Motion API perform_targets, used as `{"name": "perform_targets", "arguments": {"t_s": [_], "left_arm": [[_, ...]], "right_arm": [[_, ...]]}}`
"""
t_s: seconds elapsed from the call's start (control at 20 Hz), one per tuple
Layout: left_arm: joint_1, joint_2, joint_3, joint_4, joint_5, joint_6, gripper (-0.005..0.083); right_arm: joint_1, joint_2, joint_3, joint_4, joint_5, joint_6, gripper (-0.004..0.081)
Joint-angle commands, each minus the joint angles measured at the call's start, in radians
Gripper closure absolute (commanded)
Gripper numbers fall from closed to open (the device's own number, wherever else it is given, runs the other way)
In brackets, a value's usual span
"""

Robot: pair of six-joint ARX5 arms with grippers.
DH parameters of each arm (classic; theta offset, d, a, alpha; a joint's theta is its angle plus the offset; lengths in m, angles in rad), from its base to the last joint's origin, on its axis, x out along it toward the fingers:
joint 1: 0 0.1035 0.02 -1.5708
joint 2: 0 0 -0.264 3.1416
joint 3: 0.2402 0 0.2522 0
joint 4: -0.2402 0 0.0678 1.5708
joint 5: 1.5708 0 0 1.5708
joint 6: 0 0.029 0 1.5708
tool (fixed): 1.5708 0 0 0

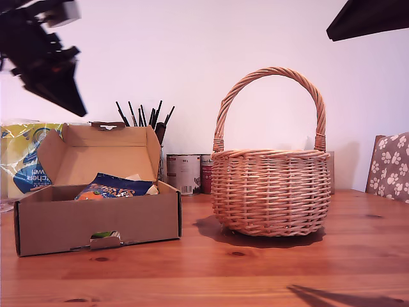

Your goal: Move the bags of Easter eggs from the cardboard box on the left into the woven basket on the right side.

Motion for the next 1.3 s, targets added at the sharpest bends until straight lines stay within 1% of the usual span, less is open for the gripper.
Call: {"name": "perform_targets", "arguments": {"t_s": [0.0,0.05,0.1,0.15,0.35,0.5,0.65,0.8,0.85,0.95,1.15,1.2,1.25], "left_arm": [[0.003,0.020,-0.021,0.004,0.023,0.002,0.0359],[0.009,0.027,-0.021,0.016,0.013,0.005,0.0109],[0.009,0.043,-0.021,0.034,0.011,0.005,-0.0037],[0.009,0.058,-0.021,0.051,0.013,0.005,0.0002],[0.008,0.176,-0.021,0.122,0.011,0.005,0.0002],[0.007,0.270,-0.021,0.187,-0.017,0.003,0.0002],[0.007,0.340,-0.020,0.181,-0.037,-0.004,0.0002],[0.001,0.397,-0.020,0.167,-0.032,-0.005,0.0002],[-0.001,0.410,-0.020,0.160,-0.017,-0.005,0.0002],[-0.015,0.427,-0.020,0.151,0.009,-0.024,0.0004],[-0.032,0.432,-0.020,0.140,0.013,-0.043,0.0017],[-0.033,0.432,-0.020,0.136,0.014,-0.050,0.0042],[-0.036,0.432,-0.020,0.129,0.013,-0.049,0.0113]], "right_arm": [[0.004,-0.003,-0.016,0.014,-0.004,-0.006,0.0781],[0.004,-0.003,-0.016,0.017,-0.003,-0.006,0.0781],[0.004,-0.003,-0.016,0.024,-0.004,-0.006,0.0781],[0.004,-0.002,-0.016,0.030,-0.003,-0.006,0.0781],[0.004,-0.002,-0.016,0.031,-0.004,-0.006,0.0781],[0.004,-0.002,-0.016,0.032,-0.003,-0.006,0.0781],[0.004,-0.002,-0.016,0.032,-0.003,-0.006,0.0781],[0.004,-0.001,-0.016,0.032,-0.003,-0.006,0.0781],[0.004,-0.001,-0.016,0.032,-0.003,-0.005,0.0781],[0.004,-0.001,-0.016,0.032,-0.003,-0.005,0.0781],[0.004,-0.001,-0.016,0.032,-0.003,-0.005,0.0781],[0.004,-0.001,-0.016,0.032,-0.003,-0.005,0.0781],[0.004,-0.001,-0.016,0.032,-0.003,-0.005,0.0781]]}}
